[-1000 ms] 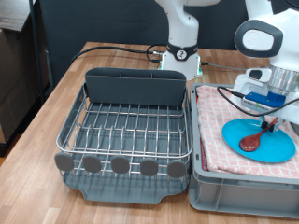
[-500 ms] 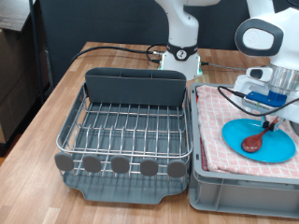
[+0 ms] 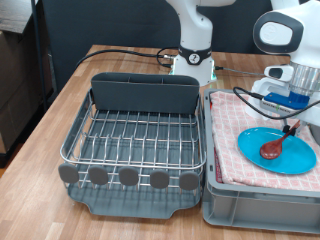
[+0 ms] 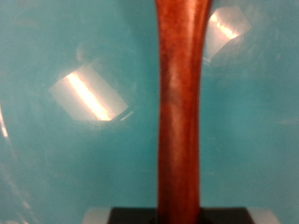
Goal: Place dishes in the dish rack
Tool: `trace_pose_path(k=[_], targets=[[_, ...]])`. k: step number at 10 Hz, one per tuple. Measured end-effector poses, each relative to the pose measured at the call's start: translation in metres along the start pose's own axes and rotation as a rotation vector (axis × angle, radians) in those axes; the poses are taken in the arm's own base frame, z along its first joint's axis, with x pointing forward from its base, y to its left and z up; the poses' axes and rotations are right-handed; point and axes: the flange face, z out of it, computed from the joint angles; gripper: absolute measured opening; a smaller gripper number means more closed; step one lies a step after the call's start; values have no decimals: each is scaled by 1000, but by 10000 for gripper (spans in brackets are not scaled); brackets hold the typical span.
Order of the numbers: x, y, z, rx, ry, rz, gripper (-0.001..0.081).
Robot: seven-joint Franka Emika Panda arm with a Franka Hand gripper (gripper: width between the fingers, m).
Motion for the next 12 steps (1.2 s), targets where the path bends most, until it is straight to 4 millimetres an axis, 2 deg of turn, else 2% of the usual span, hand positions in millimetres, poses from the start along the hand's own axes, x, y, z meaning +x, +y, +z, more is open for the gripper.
trace_pose_path(k=[2, 4, 6, 7, 9, 12], targets=[[7, -9, -19, 1, 5, -19, 92], [13, -17, -47, -19, 16, -11, 92], [21, -20, -78, -29, 22, 3, 92], [24, -17, -87, -43, 31, 2, 92], [26, -16, -83, -43, 29, 31, 92], [54, 0, -83, -81, 84, 292, 92]])
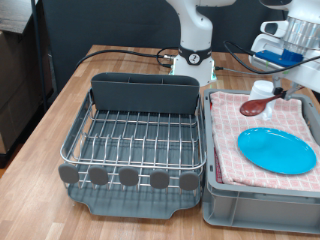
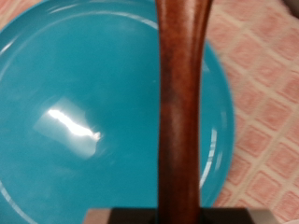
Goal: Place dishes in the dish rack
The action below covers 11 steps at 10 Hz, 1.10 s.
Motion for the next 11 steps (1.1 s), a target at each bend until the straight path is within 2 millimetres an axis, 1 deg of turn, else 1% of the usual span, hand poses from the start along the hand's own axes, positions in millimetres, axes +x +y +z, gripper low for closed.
trace_pose_path(k=[2, 5, 7, 8, 11], targets=[[22, 9, -6, -25, 38, 134, 92], [54, 21, -21, -40, 59, 252, 92], [55, 21, -18, -47, 58, 267, 92], [61, 25, -17, -68, 65, 307, 92], [91, 44, -20, -104, 80, 396, 92]])
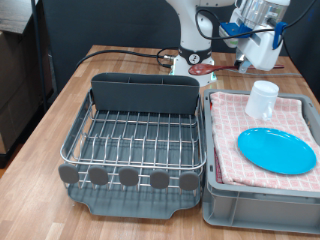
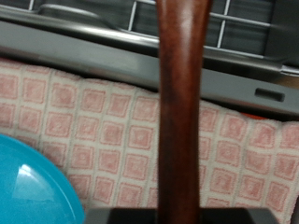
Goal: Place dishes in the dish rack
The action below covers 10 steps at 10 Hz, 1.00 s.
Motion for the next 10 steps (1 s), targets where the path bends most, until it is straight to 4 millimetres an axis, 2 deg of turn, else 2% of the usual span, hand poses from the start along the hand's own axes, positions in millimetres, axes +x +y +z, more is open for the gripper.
trace_pose_path(k=[7, 10], targets=[[93, 1, 3, -40, -13, 95, 92], [97, -1, 7, -54, -16, 113, 92]])
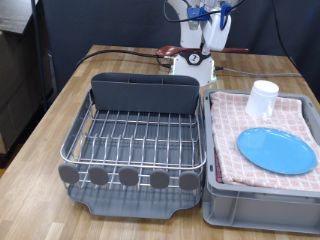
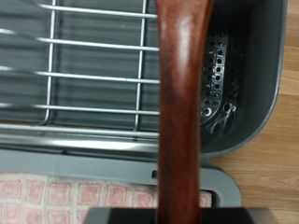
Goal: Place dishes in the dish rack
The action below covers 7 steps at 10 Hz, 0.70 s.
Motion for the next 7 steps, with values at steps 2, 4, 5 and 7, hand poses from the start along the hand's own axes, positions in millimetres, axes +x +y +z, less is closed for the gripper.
trace_pose_path(k=[2, 4, 5, 7], targets=[[13, -5, 8, -28, -5, 30, 92], [29, -10, 21, -89, -38, 55, 92], [38, -14, 27, -131, -69, 57, 92], [53, -21, 35, -197, -130, 48, 92]])
